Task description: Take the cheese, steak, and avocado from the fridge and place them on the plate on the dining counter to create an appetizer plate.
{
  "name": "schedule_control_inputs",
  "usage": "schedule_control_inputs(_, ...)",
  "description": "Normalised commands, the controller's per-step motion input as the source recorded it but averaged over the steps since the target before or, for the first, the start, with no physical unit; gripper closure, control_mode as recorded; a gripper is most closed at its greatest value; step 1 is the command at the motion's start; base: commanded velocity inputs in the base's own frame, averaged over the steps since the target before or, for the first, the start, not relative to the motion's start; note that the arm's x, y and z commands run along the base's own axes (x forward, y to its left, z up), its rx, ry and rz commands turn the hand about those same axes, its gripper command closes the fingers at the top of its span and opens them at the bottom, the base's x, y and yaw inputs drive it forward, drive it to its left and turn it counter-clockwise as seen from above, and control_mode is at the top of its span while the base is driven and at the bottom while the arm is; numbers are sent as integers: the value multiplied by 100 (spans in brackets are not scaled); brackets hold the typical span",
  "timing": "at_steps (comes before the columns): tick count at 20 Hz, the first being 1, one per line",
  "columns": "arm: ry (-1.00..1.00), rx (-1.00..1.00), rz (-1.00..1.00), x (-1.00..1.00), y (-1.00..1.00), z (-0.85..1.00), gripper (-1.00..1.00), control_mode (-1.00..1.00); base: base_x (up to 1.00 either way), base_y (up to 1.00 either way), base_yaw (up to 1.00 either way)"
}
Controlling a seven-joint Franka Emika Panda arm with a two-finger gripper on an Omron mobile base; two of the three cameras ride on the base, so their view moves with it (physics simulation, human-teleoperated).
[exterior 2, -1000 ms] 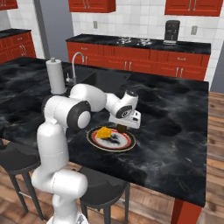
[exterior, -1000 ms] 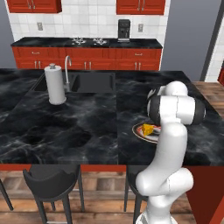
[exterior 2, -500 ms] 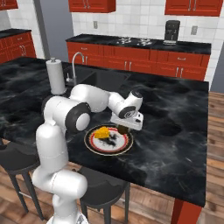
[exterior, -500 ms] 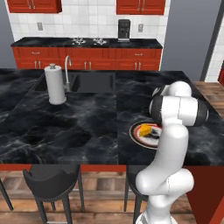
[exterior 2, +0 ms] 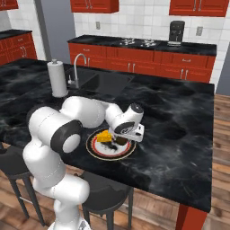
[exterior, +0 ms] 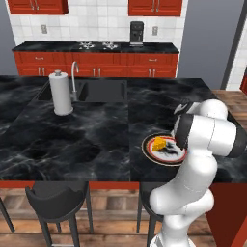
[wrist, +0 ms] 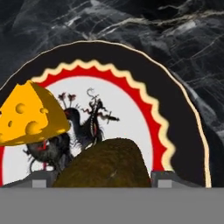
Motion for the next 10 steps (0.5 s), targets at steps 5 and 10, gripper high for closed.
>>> schedule_control_inputs(5, -4, 0, 0, 10, 47, 3, 100, -100, 0, 0, 0)
schedule_control_inputs(10, 0, 0, -1, 13, 26, 0, -100, -100, 0, 0, 0)
